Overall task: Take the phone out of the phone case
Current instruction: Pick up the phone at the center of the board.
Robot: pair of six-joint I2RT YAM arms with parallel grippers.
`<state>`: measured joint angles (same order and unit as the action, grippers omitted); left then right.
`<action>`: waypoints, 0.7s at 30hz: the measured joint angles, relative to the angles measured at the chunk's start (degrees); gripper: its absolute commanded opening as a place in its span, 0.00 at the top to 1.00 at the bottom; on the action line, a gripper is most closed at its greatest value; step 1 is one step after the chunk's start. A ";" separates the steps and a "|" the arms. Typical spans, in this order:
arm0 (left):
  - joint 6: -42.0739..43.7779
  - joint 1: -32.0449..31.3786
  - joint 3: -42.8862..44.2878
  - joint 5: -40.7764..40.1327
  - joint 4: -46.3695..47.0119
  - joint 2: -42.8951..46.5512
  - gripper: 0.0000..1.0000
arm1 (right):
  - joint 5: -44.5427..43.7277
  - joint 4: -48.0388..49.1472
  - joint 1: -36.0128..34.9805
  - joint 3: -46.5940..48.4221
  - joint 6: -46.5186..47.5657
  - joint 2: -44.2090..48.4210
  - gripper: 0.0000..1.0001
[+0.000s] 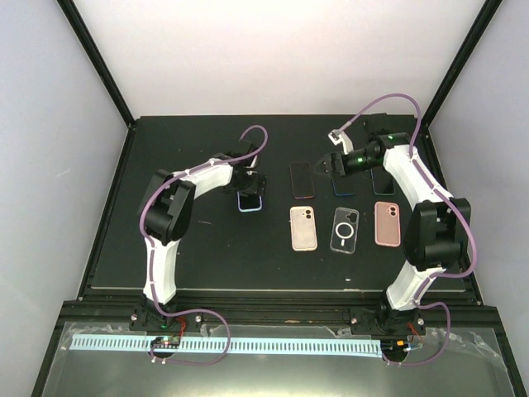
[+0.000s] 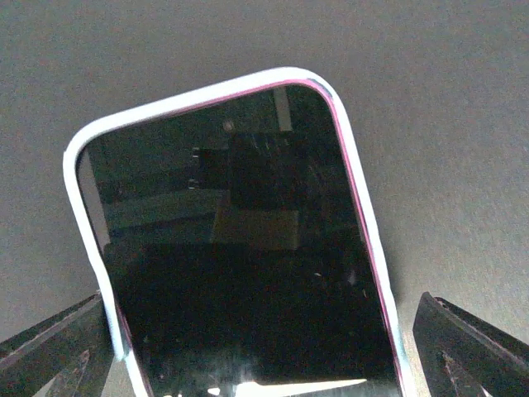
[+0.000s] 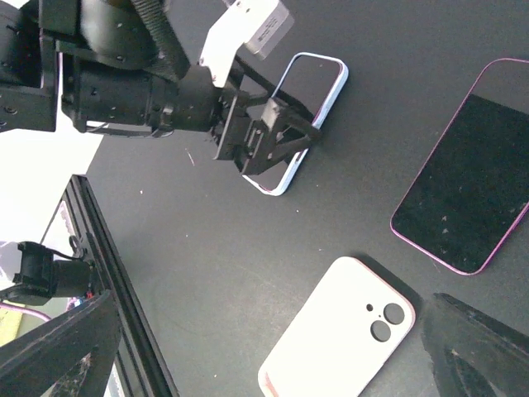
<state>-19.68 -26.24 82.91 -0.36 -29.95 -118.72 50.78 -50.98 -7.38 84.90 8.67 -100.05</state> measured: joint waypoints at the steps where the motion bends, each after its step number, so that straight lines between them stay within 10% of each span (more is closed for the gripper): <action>1: 0.28 -0.22 1.25 -0.76 -0.87 -0.94 0.01 | 0.09 0.04 0.04 -0.09 0.00 0.00 0.00; 15: 6.10 -1.97 5.88 -10.23 -6.12 -3.85 0.24 | -0.61 2.67 0.72 -0.85 -0.92 1.05 0.00; 21: 8.17 -0.90 5.16 -9.25 -8.70 -2.84 0.16 | -4.79 6.16 0.72 -0.92 -1.14 5.95 0.00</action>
<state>-11.51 -27.14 88.07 -9.61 -38.65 -121.56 46.00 -44.82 -6.66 83.99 7.53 -94.11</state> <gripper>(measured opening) 0.841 0.999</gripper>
